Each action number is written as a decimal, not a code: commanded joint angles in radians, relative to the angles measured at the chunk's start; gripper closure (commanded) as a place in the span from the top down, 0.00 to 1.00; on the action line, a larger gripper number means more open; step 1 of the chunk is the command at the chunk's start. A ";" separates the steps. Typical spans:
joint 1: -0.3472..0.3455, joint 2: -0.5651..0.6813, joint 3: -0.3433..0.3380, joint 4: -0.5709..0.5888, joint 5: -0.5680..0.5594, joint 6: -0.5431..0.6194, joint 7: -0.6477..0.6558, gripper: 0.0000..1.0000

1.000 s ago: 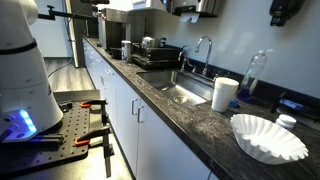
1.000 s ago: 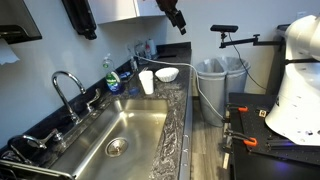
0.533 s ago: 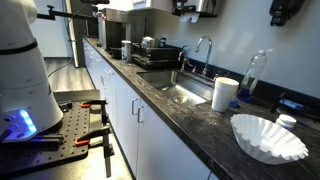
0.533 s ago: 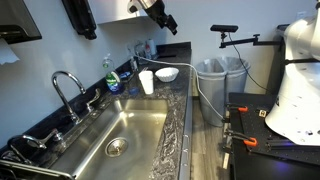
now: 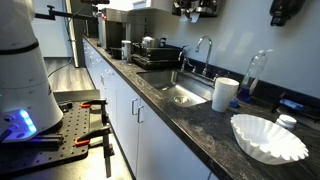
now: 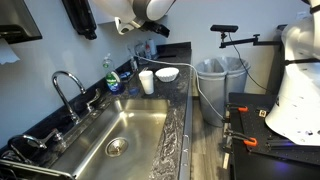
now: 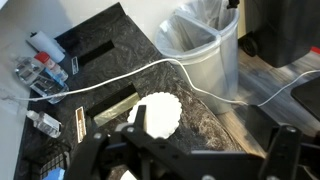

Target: Flip the cup over

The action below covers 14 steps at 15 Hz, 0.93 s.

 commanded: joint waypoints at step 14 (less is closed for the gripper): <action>0.023 0.207 0.014 0.086 -0.126 -0.050 -0.046 1.00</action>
